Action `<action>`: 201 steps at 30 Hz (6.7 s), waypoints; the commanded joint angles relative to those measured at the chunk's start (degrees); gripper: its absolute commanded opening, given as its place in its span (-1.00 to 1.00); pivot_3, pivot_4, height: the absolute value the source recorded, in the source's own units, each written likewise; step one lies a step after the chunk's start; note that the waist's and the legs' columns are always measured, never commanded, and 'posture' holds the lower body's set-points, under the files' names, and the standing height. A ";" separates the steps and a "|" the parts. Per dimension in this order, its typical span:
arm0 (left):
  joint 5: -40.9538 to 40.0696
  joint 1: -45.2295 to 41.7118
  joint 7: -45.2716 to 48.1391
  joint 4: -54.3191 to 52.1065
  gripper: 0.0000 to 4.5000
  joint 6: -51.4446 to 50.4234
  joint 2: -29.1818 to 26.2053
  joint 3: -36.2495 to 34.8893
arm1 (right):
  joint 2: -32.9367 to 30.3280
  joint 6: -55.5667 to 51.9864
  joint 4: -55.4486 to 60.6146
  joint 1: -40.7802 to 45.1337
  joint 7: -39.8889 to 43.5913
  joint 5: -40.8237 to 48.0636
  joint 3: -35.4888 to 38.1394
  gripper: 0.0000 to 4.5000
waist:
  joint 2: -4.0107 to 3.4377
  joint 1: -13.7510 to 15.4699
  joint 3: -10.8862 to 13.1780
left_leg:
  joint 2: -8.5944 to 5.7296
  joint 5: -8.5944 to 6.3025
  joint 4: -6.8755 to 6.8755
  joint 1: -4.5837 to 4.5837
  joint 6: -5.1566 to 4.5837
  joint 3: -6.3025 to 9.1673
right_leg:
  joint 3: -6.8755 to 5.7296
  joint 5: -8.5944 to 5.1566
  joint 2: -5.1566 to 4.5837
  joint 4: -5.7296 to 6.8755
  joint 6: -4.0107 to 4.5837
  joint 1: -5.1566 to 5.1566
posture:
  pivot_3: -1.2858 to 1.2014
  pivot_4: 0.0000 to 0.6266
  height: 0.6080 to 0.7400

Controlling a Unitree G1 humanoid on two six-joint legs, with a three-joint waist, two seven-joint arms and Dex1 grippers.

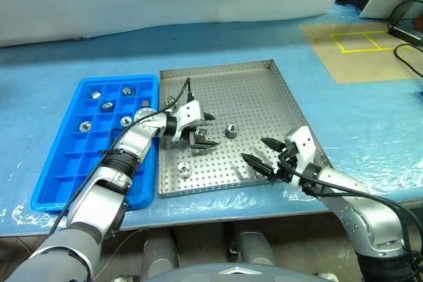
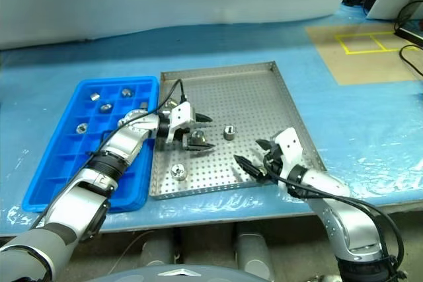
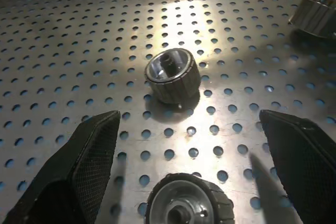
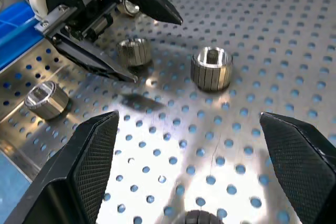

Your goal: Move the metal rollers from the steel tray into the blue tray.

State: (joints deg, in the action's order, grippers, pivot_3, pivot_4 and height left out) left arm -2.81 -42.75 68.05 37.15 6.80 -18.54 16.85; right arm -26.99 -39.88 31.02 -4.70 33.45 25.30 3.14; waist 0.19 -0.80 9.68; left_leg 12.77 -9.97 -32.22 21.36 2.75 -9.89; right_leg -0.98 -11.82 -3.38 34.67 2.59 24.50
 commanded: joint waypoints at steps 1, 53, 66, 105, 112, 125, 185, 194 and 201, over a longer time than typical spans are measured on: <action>1.76 -0.54 1.08 0.31 1.00 1.87 -1.36 0.61 | 0.31 6.61 0.30 -3.14 -0.42 -3.50 -2.28 0.99 | 0.00 -0.04 0.00 | 0.01 0.00 0.00 -0.01 0.00 0.00 | -0.01 -0.01 0.01 0.01 -0.01 0.00 | -0.29 -0.52 1.00; -0.15 3.36 -4.22 -7.13 -0.16 -10.37 0.05 -3.38 | -0.62 44.21 -48.60 5.23 9.54 -10.98 -4.17 1.00 | 1.80 -7.16 -1.51 | -1.34 -1.65 0.79 -1.32 -1.98 1.10 | -3.36 0.49 -2.97 -4.71 0.79 -3.19 | -0.27 -0.52 1.00; -1.93 8.01 -9.40 -14.44 -0.16 -16.16 0.71 -4.76 | -0.47 36.72 -44.35 9.27 16.13 -1.32 1.11 1.00 | 1.39 -6.91 -1.35 | -1.01 -1.59 0.82 -0.52 -1.52 0.64 | -3.27 0.64 -2.77 -3.14 0.54 -1.50 | -0.25 -0.52 1.00; -4.43 15.80 -17.48 -22.56 -0.16 -19.71 2.68 -5.08 | -19.45 -16.56 -1.84 23.98 5.77 32.60 17.73 1.00 | -0.33 -1.78 -0.20 | -0.29 -1.43 0.00 -0.70 -0.73 -0.20 | -2.16 0.57 -1.75 -1.49 -0.23 -0.15 | -0.19 -0.52 1.00; -4.56 15.66 -17.88 -23.37 -0.16 -20.38 3.08 -5.03 | -18.63 -18.83 -4.81 32.65 -2.22 32.88 15.16 1.00 | -0.41 -1.31 -0.20 | -0.40 -1.40 0.09 -0.67 -0.51 -0.19 | -2.00 0.66 -1.73 -1.42 -0.20 -0.07 | -0.19 -0.52 1.00; -3.90 15.59 -19.82 -24.03 -0.16 -17.88 1.28 -6.48 | -13.57 0.59 -10.70 27.69 -6.08 4.36 -1.53 1.00 | -0.38 -0.56 -0.17 | -0.38 -1.27 0.00 -0.26 -0.45 -0.19 | -1.79 0.63 -1.65 -0.96 -0.23 0.56 | -0.15 -0.52 1.00; -24.68 8.45 -8.69 -39.05 -0.16 -39.80 -5.67 -10.40 | -1.29 -10.61 -16.66 33.63 8.70 15.82 -0.26 1.00 | -0.38 1.89 -0.13 | -0.02 -0.98 -0.32 -0.55 0.55 -0.28 | -0.88 0.80 -0.93 0.01 0.13 0.82 | -0.10 -0.52 1.00; -21.99 10.33 -9.54 -37.91 -0.16 -36.13 -3.86 -8.53 | -0.77 -11.70 -14.87 32.79 6.43 16.82 0.08 1.00 | -0.38 2.02 -0.13 | -0.03 -0.97 -0.35 -0.49 0.56 -0.28 | -0.89 0.80 -0.93 -0.01 0.13 0.83 | -0.11 -0.52 1.00; -21.80 8.72 -9.84 -35.46 -0.16 -34.63 -2.82 -9.72 | -0.23 -10.94 -16.67 33.01 6.45 15.16 -1.61 1.00 | -0.38 1.92 -0.13 | -0.03 -0.96 -0.35 -0.48 0.58 -0.28 | -0.88 0.80 -0.93 0.00 0.13 0.83 | -0.11 -0.52 1.00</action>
State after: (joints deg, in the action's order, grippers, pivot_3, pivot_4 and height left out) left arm -23.75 -32.69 58.24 2.70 -29.21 -21.50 8.64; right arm -27.37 -51.72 13.79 27.94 39.70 40.47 1.44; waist -0.19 1.12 9.55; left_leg 12.75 -10.94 -32.57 20.88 3.33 -10.17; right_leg -1.87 -11.02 -4.31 34.68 2.71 25.33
